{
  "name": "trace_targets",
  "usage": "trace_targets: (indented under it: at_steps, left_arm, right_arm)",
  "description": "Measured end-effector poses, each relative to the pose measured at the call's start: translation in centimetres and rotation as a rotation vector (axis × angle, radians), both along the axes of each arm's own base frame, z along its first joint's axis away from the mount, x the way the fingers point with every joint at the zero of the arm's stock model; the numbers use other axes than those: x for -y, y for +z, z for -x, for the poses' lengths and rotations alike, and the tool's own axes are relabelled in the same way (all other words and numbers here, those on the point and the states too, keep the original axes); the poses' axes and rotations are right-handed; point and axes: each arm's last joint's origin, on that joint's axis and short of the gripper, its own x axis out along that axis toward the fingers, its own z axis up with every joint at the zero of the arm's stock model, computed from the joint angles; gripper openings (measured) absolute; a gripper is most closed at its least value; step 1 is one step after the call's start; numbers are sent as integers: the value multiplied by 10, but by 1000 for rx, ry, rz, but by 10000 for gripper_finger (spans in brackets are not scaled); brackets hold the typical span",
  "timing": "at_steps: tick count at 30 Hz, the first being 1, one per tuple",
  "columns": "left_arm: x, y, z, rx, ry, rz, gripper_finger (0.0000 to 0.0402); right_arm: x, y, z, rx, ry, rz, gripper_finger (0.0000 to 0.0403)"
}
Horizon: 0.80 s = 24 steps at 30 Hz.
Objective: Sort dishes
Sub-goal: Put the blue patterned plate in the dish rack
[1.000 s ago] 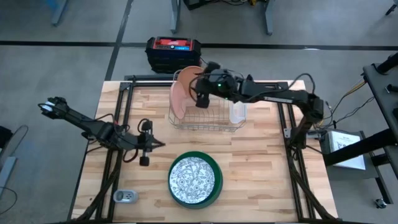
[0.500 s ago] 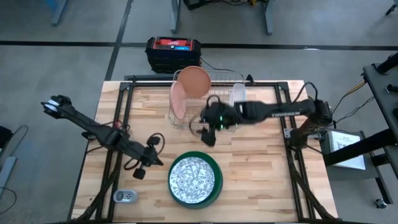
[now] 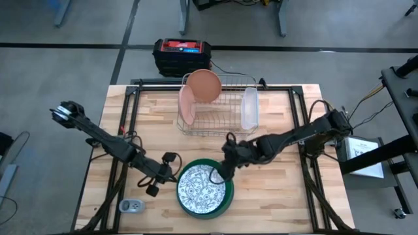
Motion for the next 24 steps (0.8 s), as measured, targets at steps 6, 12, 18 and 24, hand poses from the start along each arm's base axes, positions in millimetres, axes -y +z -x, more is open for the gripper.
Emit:
trace_targets:
  at_steps: [6,12,18,24]
  left_arm:
    - [8,-11,-8,0,-9,0,0]
    - [13,-25,-14,-31,-11,-12,0]
    - [18,-37,-23,-7,-11,2,0]
    - [21,-51,-28,-38,4,3,0]
  right_arm:
    - [-4,-25,9,-53,-91,-66,252]
    - [-5,-33,5,32,-109,-131,253]
    - [-11,-42,3,93,-125,-199,255]
    - [-20,-60,5,53,-138,-231,261]
